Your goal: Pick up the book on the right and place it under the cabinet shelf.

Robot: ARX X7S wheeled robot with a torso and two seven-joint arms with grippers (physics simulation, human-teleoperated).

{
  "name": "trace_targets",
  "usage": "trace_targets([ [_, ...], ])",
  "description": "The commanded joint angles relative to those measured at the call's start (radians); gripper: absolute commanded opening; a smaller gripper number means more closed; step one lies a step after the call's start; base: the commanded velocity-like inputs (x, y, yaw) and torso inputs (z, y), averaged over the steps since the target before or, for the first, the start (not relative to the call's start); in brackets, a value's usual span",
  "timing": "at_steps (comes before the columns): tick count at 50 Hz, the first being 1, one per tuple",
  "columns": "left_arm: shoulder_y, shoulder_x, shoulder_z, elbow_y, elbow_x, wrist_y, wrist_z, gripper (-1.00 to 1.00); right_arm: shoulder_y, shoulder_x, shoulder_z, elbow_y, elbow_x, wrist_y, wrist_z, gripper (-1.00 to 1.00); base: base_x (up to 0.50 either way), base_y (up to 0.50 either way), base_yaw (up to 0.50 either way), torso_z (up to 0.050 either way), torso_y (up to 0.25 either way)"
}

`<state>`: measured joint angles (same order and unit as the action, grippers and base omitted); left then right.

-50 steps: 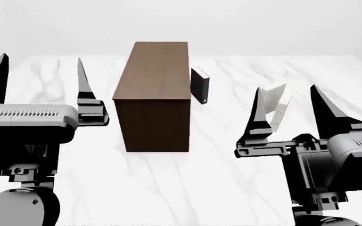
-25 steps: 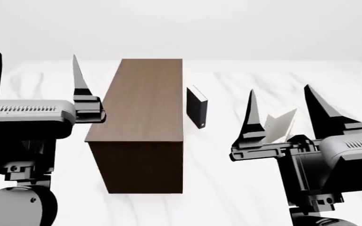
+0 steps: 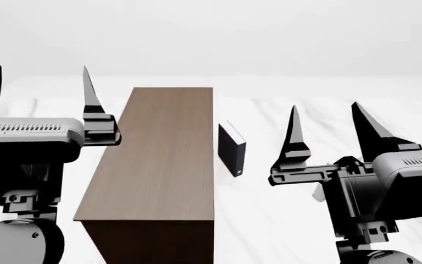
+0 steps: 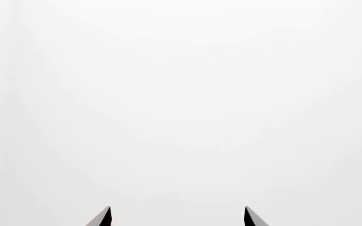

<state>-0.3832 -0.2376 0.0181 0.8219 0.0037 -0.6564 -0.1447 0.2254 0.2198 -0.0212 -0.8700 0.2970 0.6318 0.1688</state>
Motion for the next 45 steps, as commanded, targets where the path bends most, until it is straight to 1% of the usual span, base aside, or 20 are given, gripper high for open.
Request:
trace_targets([
  [1, 0.009, -0.021, 0.022, -0.003, 0.017, 0.0, -0.004, 1.0, 0.016, -0.006, 0.024, -0.009, 0.048, 0.055, 0.02, 1.0, 0.0, 0.0, 0.0, 0.0, -0.25],
  [5, 0.009, -0.027, 0.027, -0.001, 0.023, -0.001, -0.007, 1.0, 0.02, -0.005, 0.025, -0.014, 0.056, 0.07, 0.027, 1.0, 0.0, 0.0, 0.0, 0.0, -0.25],
  [8, 0.009, -0.028, 0.026, -0.005, 0.021, 0.003, -0.009, 1.0, 0.038, 0.0, 0.03, -0.029, 0.068, 0.12, 0.045, 1.0, 0.0, 0.0, 0.0, 0.0, -0.25],
  [11, 0.009, -0.03, 0.025, -0.012, 0.019, 0.005, -0.009, 1.0, 0.066, 0.005, 0.046, -0.053, 0.101, 0.197, 0.06, 1.0, 0.0, 0.0, 0.0, 0.0, -0.25],
  [13, 0.008, -0.028, 0.024, -0.017, 0.017, 0.0, -0.01, 1.0, 0.091, 0.013, 0.062, -0.084, 0.123, 0.274, 0.082, 1.0, 0.0, 0.0, 0.0, 0.0, -0.25],
  [15, 0.008, -0.027, 0.025, -0.02, 0.015, -0.004, -0.012, 1.0, 0.129, 0.017, 0.103, -0.121, 0.179, 0.376, 0.095, 1.0, 0.0, 0.0, 0.0, 0.0, -0.015],
  [17, -0.001, -0.028, 0.03, -0.021, 0.03, -0.021, -0.023, 1.0, 0.202, 0.038, 0.181, -0.176, 0.306, 0.535, 0.131, 1.0, 0.0, 0.0, 0.0, 0.0, 0.0],
  [19, -0.009, -0.029, 0.03, -0.014, 0.036, -0.041, -0.029, 1.0, 0.277, 0.137, 0.25, -0.177, 0.596, 0.62, 0.345, 1.0, 0.0, 0.0, 0.0, 0.0, 0.0],
  [22, -0.018, -0.026, 0.025, 0.003, 0.038, -0.062, -0.036, 1.0, 0.404, 0.226, 0.376, -0.161, 1.014, 0.741, 0.613, 1.0, 0.0, 0.0, 0.0, 0.0, 0.0],
  [23, -0.02, -0.027, 0.026, 0.008, 0.041, -0.067, -0.039, 1.0, 0.45, 0.271, 0.381, -0.132, 1.155, 0.756, 0.723, 1.0, 0.0, 0.0, 0.0, 0.0, 0.0],
  [26, -0.024, -0.031, 0.033, 0.019, 0.058, -0.077, -0.05, 1.0, 0.525, 0.391, 0.335, -0.04, 1.445, 0.69, 0.95, 1.0, 0.0, 0.0, 0.0, 0.0, 0.0],
  [30, -0.03, -0.034, 0.041, 0.03, 0.073, -0.088, -0.061, 1.0, 0.574, 0.509, 0.254, 0.035, 1.63, 0.617, 1.1, 1.0, 0.0, 0.0, 0.0, 0.0, 0.0],
  [37, -0.035, -0.024, 0.017, 0.05, 0.039, -0.103, -0.048, 1.0, 0.606, 0.684, 0.186, 0.109, 1.829, 0.539, 1.214, 1.0, 0.0, 0.0, 0.0, 0.0, 0.0],
  [41, -0.037, -0.019, 0.011, 0.063, 0.02, -0.115, -0.038, 1.0, 0.656, 0.786, 0.126, 0.128, 1.94, 0.497, 1.266, 1.0, 0.0, 0.0, 0.0, 0.0, 0.0],
  [45, -0.037, -0.016, 0.002, 0.064, 0.009, -0.116, -0.036, 1.0, 0.676, 0.855, 0.086, 0.148, 2.002, 0.467, 1.301, 1.0, 0.0, 0.0, 0.0, 0.0, 0.0],
])
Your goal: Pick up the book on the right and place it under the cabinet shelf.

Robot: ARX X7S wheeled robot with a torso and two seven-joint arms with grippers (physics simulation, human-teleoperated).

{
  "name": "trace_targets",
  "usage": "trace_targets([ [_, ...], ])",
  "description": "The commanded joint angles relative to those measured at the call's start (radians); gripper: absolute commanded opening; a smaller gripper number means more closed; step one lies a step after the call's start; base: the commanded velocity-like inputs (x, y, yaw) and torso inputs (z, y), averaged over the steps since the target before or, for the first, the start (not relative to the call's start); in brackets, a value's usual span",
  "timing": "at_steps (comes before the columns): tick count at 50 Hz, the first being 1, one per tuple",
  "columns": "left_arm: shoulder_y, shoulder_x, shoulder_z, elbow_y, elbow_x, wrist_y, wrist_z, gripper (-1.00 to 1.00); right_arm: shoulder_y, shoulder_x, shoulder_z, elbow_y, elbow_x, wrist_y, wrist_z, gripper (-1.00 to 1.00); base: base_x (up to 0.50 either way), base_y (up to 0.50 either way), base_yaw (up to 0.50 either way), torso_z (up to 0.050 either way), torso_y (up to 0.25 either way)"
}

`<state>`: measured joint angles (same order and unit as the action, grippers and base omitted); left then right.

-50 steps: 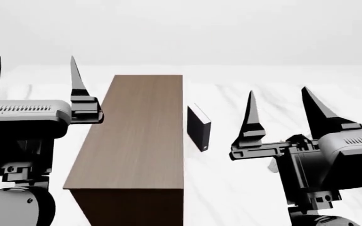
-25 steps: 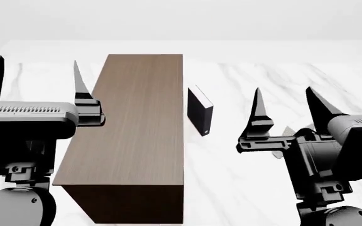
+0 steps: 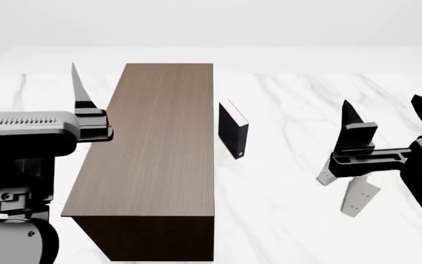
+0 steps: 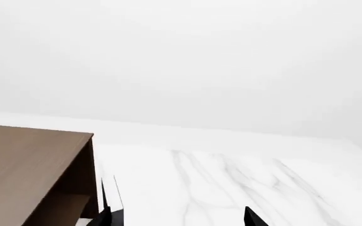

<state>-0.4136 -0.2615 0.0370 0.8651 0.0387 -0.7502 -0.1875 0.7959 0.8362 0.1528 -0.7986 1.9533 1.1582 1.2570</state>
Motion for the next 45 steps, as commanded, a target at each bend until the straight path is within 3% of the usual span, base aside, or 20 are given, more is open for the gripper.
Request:
trace_targets([
  [1, -0.007, 0.009, -0.021, 0.021, -0.029, -0.024, 0.007, 1.0, 0.107, 0.253, -0.096, 0.084, 0.356, -0.065, 0.219, 1.0, 0.0, 0.0, 0.0, 0.0, 0.0],
  [7, -0.011, 0.013, -0.034, 0.033, -0.045, -0.047, 0.01, 1.0, 0.145, 0.339, -0.167, 0.146, 0.409, -0.087, 0.25, 1.0, 0.0, 0.0, 0.0, 0.0, 0.0],
  [11, -0.014, 0.013, -0.042, 0.034, -0.054, -0.056, 0.013, 1.0, 0.084, 0.359, -0.117, 0.186, 0.433, -0.13, 0.232, 1.0, 0.0, 0.0, 0.0, 0.0, 0.0],
  [15, -0.015, 0.019, -0.057, 0.032, -0.075, -0.061, 0.021, 1.0, -0.03, 0.332, -0.027, 0.226, 0.433, -0.162, 0.202, 1.0, 0.0, 0.0, 0.0, 0.0, 0.0],
  [20, -0.018, 0.018, -0.063, 0.042, -0.08, -0.074, 0.019, 1.0, -0.091, 0.315, -0.03, 0.281, 0.423, -0.171, 0.185, 1.0, 0.0, 0.0, 0.0, 0.0, 0.0],
  [27, -0.018, 0.014, -0.066, 0.049, -0.082, -0.078, 0.016, 1.0, -0.076, 0.316, -0.135, 0.343, 0.421, -0.158, 0.188, 1.0, 0.0, 0.0, 0.0, 0.0, 0.0],
  [45, -0.019, 0.009, -0.075, 0.055, -0.095, -0.082, 0.012, 1.0, -0.068, 0.317, -0.17, 0.422, 0.425, -0.161, 0.138, 1.0, 0.0, 0.0, 0.0, 0.0, 0.0],
])
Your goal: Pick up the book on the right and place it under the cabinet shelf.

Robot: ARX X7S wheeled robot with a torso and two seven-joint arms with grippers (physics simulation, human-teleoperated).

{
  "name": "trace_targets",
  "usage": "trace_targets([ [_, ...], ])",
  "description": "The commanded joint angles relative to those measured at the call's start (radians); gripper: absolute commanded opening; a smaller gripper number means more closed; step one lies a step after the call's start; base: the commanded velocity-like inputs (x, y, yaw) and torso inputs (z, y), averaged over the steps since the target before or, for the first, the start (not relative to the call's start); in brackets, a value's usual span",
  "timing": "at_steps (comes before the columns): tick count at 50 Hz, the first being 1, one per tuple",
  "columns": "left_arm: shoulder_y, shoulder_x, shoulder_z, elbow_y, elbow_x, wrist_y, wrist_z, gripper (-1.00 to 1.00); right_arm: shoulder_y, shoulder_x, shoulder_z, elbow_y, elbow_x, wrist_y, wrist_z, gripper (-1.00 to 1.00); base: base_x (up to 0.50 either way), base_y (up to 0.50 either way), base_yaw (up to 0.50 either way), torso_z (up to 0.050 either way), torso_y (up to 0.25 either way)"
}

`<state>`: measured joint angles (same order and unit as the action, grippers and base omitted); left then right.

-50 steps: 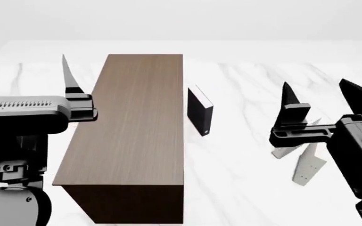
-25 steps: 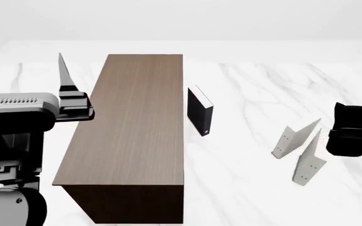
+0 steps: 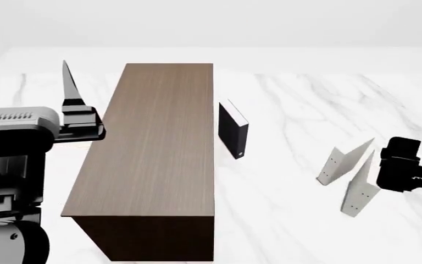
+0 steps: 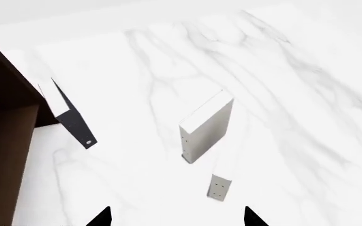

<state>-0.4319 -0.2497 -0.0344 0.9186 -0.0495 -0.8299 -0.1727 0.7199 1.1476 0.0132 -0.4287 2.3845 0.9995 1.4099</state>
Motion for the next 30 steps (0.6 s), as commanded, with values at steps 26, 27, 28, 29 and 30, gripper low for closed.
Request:
trace_targets([
  [26, 0.0, -0.011, -0.003, -0.005, -0.019, 0.003, -0.011, 1.0, 0.112, -0.087, -0.149, 0.202, -0.195, 0.048, -0.077, 1.0, 0.0, 0.0, 0.0, 0.0, 0.0],
  [27, 0.0, -0.012, -0.004, -0.005, -0.02, 0.003, -0.011, 1.0, 0.113, -0.091, -0.154, 0.208, -0.205, 0.051, -0.081, 1.0, 0.0, 0.0, 0.0, 0.0, 0.0],
  [28, 0.0, -0.012, -0.005, -0.004, -0.021, 0.003, -0.011, 1.0, 0.113, -0.094, -0.157, 0.214, -0.214, 0.052, -0.085, 1.0, 0.0, 0.0, 0.0, 0.0, 0.0],
  [29, 0.0, -0.012, -0.005, -0.005, -0.022, 0.003, -0.011, 1.0, 0.111, -0.097, -0.158, 0.221, -0.224, 0.053, -0.091, 1.0, 0.0, 0.0, 0.0, 0.0, 0.0],
  [30, 0.0, -0.012, -0.006, -0.005, -0.023, 0.003, -0.012, 1.0, 0.11, -0.099, -0.159, 0.227, -0.233, 0.054, -0.097, 1.0, 0.0, 0.0, 0.0, 0.0, 0.0],
])
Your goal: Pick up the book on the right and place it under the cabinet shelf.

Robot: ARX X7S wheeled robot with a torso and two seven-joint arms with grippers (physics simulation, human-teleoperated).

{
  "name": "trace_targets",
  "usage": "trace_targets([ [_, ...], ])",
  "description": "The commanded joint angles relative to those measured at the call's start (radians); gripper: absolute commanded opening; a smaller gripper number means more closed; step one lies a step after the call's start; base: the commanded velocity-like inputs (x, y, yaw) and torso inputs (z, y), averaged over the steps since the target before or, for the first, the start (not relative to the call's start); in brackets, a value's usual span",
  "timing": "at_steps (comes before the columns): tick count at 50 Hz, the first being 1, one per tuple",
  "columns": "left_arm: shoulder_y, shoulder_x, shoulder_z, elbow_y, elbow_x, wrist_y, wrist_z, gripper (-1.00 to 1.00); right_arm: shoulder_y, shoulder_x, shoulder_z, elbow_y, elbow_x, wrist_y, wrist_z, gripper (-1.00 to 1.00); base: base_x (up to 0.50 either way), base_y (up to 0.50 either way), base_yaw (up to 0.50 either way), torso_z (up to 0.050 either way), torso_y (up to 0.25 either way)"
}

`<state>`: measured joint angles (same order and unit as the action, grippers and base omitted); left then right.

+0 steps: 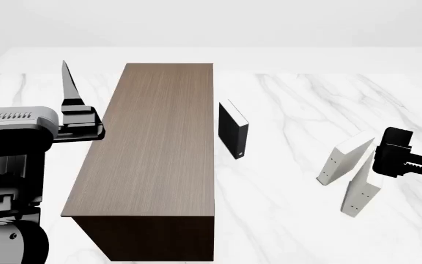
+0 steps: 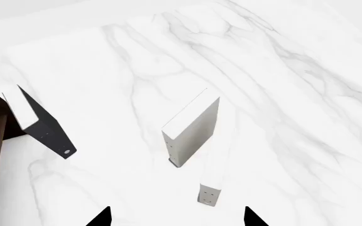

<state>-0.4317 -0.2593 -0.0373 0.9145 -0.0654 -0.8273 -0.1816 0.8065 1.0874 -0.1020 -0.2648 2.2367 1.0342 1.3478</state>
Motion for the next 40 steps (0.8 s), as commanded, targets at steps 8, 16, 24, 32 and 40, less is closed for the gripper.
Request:
trace_targets([
  [8, 0.001, -0.005, -0.004, -0.006, -0.01, 0.006, -0.006, 1.0, -0.001, -0.056, -0.052, 0.096, -0.149, 0.02, -0.074, 1.0, 0.0, 0.0, 0.0, 0.0, 0.0],
  [16, 0.002, -0.007, 0.001, -0.006, -0.011, 0.006, -0.01, 1.0, -0.015, -0.076, -0.054, 0.121, -0.195, 0.011, -0.11, 1.0, 0.0, 0.0, 0.0, 0.0, 0.0],
  [24, 0.002, -0.011, 0.005, -0.005, -0.011, 0.005, -0.015, 1.0, -0.005, -0.098, -0.074, 0.145, -0.241, 0.017, -0.138, 1.0, 0.0, 0.0, 0.0, 0.0, 0.0],
  [32, 0.002, -0.014, 0.01, -0.002, -0.012, 0.002, -0.019, 1.0, 0.026, -0.13, -0.097, 0.202, -0.309, 0.02, -0.19, 1.0, 0.0, 0.0, 0.0, 0.0, 0.0],
  [40, 0.003, -0.018, 0.013, -0.01, -0.013, 0.008, -0.022, 1.0, 0.024, -0.161, -0.126, 0.281, -0.438, 0.01, -0.303, 1.0, 0.0, 0.0, 0.0, 0.0, 0.0],
])
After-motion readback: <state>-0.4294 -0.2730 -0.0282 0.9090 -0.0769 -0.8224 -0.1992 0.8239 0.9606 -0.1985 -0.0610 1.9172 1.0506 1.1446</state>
